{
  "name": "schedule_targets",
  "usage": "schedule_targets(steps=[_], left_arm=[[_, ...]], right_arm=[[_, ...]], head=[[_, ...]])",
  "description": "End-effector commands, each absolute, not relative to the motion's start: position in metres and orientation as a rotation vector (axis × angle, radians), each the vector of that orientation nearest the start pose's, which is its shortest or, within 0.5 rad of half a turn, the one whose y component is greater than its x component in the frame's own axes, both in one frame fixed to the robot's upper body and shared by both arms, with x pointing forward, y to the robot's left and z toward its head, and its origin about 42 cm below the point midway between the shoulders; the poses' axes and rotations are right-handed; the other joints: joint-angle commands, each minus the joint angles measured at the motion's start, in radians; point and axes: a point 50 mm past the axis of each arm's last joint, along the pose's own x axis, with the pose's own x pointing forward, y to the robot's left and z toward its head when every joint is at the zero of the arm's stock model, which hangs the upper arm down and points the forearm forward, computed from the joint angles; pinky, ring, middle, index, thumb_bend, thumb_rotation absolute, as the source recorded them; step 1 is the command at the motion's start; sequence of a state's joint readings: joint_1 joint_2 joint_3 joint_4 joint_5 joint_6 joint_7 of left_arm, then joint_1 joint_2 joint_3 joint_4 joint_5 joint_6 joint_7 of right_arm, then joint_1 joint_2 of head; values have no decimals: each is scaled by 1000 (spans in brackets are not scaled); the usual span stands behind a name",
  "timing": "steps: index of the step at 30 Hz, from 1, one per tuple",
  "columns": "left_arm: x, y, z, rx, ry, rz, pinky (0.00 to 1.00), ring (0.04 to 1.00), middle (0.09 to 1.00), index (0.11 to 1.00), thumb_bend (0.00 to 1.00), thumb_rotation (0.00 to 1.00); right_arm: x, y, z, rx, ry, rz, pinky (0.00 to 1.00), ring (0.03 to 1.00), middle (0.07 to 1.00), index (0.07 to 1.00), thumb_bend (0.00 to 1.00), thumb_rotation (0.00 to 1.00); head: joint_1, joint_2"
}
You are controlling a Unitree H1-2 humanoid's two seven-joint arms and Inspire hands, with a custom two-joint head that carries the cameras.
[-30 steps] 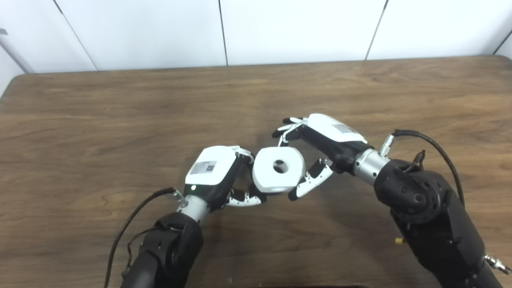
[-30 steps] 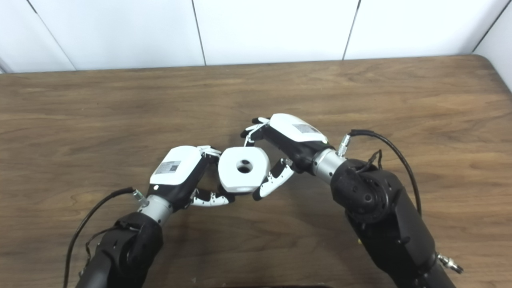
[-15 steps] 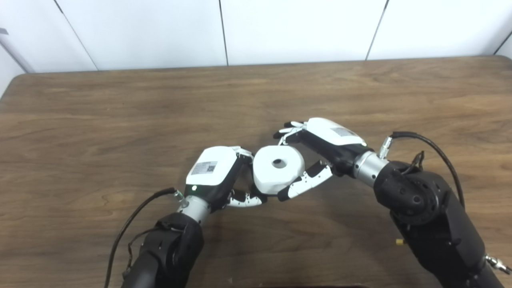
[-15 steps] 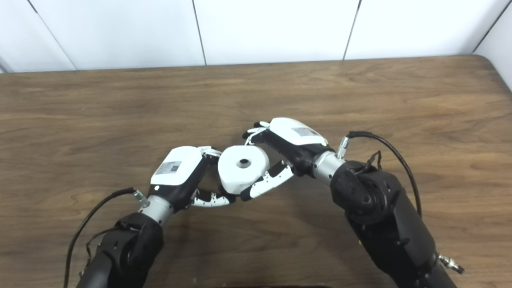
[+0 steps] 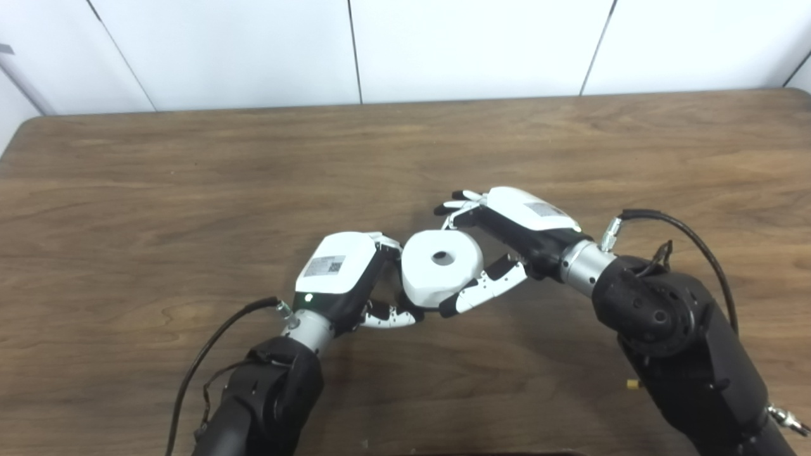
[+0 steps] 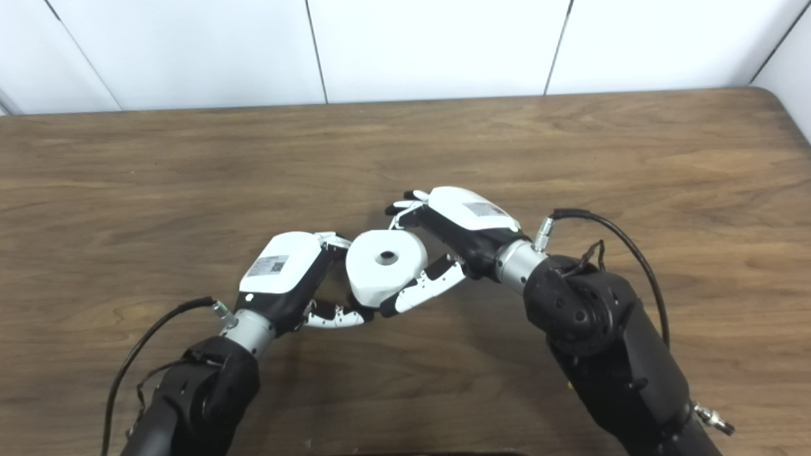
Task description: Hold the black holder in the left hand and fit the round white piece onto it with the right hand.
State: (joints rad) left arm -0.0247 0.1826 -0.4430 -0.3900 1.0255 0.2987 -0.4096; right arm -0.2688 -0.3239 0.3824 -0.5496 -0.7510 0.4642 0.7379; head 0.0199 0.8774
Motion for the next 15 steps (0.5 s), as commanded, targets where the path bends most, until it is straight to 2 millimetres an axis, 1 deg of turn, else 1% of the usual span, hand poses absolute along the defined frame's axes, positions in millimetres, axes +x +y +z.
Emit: schedule_targets(steps=[1, 5, 7, 10, 12, 15], left_arm=[[247, 143, 147, 1159, -1, -555, 828, 859, 762, 487, 522, 50], [248, 142, 145, 1156, 2, -551, 828, 859, 761, 487, 522, 50], [248, 142, 145, 1153, 2, -547, 822, 858, 760, 487, 522, 50], [248, 142, 146, 1147, -1, -545, 824, 857, 758, 487, 521, 50], [248, 142, 146, 1152, -1, -548, 827, 858, 758, 487, 521, 50], [247, 141, 147, 1159, -2, -554, 837, 861, 761, 487, 522, 50]], right_arm=[[295, -169, 264, -1083, -184, 614, 1000, 984, 903, 721, 949, 499], [298, -173, 271, -1068, -196, 611, 1000, 982, 903, 719, 966, 482], [299, -174, 275, -1062, -207, 606, 1000, 983, 902, 683, 980, 465], [300, -176, 283, -1070, -226, 594, 1000, 983, 900, 654, 997, 460], [301, -176, 288, -1085, -240, 587, 1000, 980, 901, 660, 1000, 469], [301, -177, 295, -1108, -252, 583, 1000, 984, 911, 704, 1000, 490]], head=[[1, 0], [2, -2], [2, -2], [2, 0], [2, 0], [5, 1]])
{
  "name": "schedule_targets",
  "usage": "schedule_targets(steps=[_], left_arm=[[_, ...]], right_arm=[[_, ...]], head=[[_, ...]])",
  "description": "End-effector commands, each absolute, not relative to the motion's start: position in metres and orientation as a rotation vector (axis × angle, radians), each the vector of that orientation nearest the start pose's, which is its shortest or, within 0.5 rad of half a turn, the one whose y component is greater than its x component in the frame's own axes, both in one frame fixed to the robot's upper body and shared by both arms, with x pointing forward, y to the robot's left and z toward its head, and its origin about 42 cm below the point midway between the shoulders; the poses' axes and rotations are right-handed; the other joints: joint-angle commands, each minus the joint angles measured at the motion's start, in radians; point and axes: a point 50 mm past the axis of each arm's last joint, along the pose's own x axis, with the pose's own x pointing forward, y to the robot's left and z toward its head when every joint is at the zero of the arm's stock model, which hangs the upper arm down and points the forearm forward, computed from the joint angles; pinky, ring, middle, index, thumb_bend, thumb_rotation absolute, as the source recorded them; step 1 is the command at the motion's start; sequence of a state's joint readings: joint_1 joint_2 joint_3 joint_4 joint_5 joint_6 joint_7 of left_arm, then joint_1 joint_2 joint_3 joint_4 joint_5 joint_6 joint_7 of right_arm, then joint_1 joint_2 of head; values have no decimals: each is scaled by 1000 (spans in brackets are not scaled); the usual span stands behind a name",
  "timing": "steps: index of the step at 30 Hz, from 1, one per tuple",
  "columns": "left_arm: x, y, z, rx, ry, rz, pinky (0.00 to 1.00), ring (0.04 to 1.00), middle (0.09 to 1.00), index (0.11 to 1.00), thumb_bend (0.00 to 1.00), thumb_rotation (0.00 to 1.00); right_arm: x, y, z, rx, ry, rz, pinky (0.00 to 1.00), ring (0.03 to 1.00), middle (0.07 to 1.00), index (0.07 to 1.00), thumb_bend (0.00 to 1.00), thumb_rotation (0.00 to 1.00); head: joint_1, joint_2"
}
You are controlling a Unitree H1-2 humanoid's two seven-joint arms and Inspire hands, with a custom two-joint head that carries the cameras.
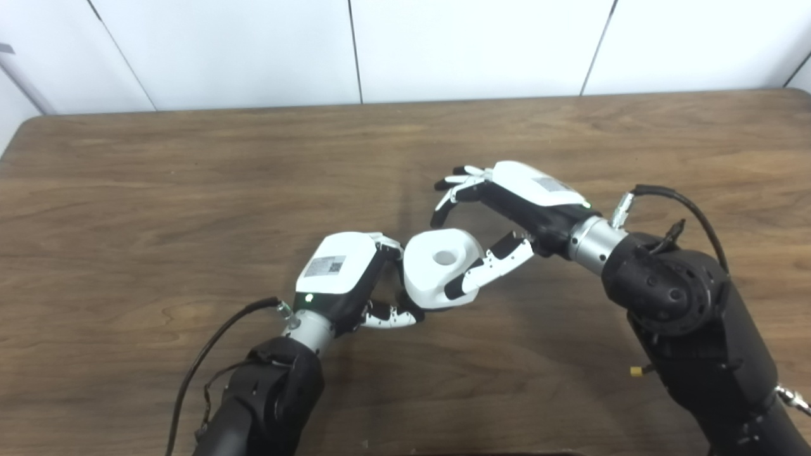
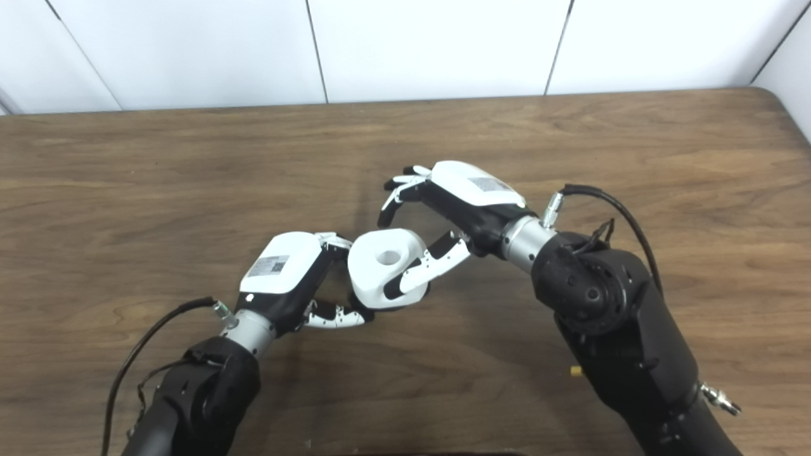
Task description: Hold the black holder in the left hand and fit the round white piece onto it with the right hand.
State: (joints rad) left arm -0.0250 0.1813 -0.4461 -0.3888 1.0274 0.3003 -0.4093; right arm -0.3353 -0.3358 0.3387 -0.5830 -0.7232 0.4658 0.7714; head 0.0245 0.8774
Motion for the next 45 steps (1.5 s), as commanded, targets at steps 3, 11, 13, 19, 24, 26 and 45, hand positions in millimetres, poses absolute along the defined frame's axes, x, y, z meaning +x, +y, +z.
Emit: schedule_targets(steps=[3, 11, 13, 19, 24, 26, 45], left_arm=[[247, 141, 147, 1151, -2, -554, 839, 861, 759, 487, 522, 50], [246, 141, 148, 1153, -3, -551, 836, 861, 757, 486, 521, 50], [247, 142, 147, 1152, -4, -550, 831, 857, 756, 486, 522, 50], [247, 143, 147, 1152, -2, -546, 814, 856, 757, 487, 522, 50], [247, 144, 146, 1158, -3, -547, 821, 855, 757, 487, 521, 51], [247, 145, 146, 1159, -1, -545, 822, 855, 758, 487, 522, 52], [251, 147, 160, 1243, 51, -554, 849, 865, 812, 762, 922, 198]], right_arm=[[300, -178, 299, -1117, -255, 582, 1000, 994, 919, 733, 1000, 483], [299, -178, 301, -1116, -247, 584, 1000, 999, 923, 751, 1000, 497], [300, -179, 304, -1121, -245, 583, 1000, 1000, 923, 760, 1000, 507], [302, -181, 314, -1134, -256, 570, 1000, 998, 929, 790, 1000, 549], [304, -185, 320, -1139, -267, 541, 993, 990, 926, 792, 1000, 560], [304, -187, 321, -1140, -266, 535, 981, 987, 923, 790, 1000, 559], [306, -196, 320, -1128, -247, 510, 938, 974, 912, 782, 1000, 543]], head=[[0, 4], [1, 2], [1, 2], [0, 0], [2, -1], [4, -1], [17, 2]])
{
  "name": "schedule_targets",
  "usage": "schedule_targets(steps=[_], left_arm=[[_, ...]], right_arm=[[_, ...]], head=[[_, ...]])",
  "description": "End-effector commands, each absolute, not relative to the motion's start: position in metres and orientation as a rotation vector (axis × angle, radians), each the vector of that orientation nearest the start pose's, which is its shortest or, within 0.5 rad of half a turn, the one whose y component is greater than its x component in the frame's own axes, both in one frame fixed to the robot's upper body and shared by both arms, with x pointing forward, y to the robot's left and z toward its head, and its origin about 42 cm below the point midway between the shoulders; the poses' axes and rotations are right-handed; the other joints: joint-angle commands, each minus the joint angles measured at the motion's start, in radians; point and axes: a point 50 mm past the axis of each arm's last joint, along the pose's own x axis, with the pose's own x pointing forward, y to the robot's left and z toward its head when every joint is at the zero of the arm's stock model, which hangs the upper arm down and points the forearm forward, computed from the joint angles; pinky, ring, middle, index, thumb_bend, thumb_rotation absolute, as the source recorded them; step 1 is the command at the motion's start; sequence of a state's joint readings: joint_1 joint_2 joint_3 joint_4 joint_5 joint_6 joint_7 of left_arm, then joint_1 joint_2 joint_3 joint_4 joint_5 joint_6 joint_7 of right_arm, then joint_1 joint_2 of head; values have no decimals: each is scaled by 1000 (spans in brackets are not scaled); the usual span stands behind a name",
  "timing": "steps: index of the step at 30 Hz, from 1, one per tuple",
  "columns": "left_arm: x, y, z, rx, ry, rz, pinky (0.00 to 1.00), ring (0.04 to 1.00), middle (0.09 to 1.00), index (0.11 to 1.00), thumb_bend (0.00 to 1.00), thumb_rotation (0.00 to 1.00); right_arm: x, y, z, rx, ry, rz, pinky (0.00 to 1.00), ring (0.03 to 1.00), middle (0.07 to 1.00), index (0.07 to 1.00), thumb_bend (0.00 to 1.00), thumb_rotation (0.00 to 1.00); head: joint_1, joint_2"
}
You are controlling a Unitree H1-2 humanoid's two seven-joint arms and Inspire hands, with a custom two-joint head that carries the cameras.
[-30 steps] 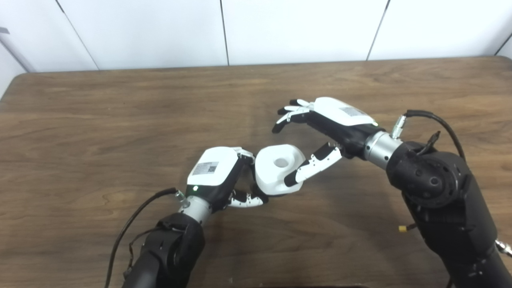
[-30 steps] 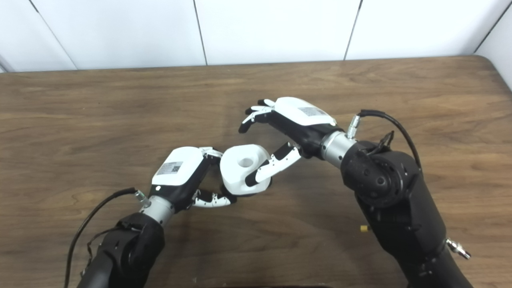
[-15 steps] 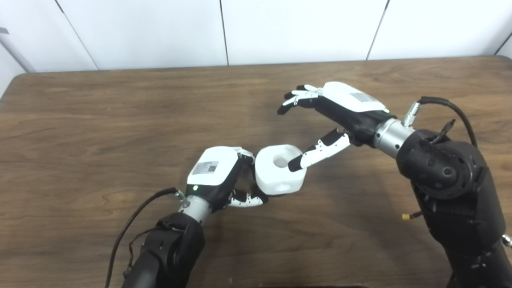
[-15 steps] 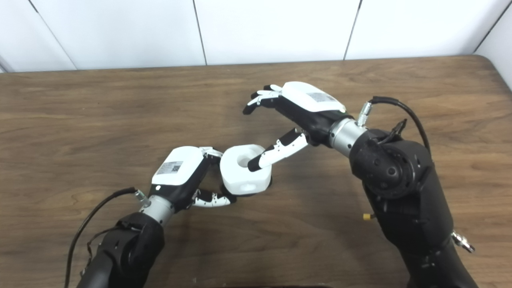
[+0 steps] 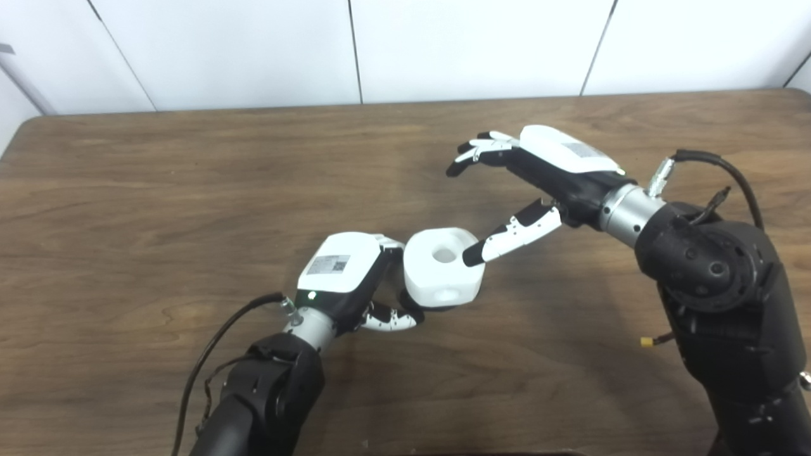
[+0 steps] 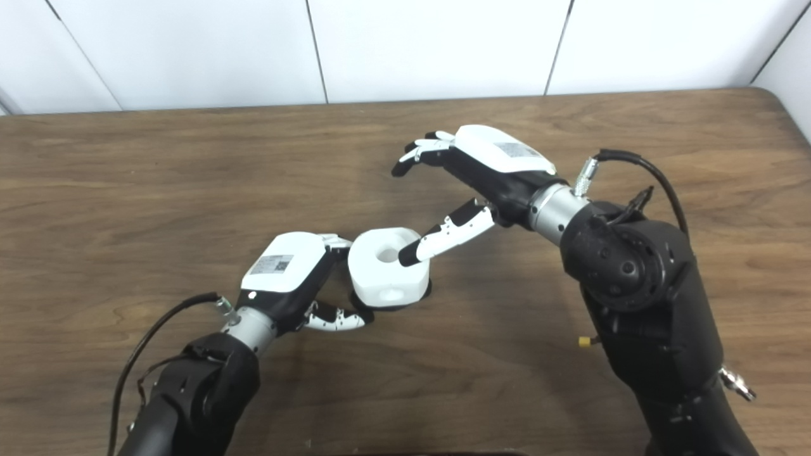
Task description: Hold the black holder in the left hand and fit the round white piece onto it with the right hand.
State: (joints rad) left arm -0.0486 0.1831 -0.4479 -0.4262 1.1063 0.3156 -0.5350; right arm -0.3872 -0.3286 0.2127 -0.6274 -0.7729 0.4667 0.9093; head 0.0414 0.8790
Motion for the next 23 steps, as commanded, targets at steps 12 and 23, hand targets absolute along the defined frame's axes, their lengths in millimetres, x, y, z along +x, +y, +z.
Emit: schedule_targets(steps=[12, 23], left_arm=[[248, 151, 173, 1275, 94, -522, 828, 859, 835, 885, 945, 226], [251, 186, 200, 1262, 146, -463, 791, 862, 849, 881, 949, 246]], right_arm=[[311, -200, 317, -1122, -226, 510, 944, 977, 917, 783, 1000, 539], [315, -208, 314, -1110, -208, 508, 958, 980, 924, 794, 1000, 591]], head=[[4, 0], [12, -8]])
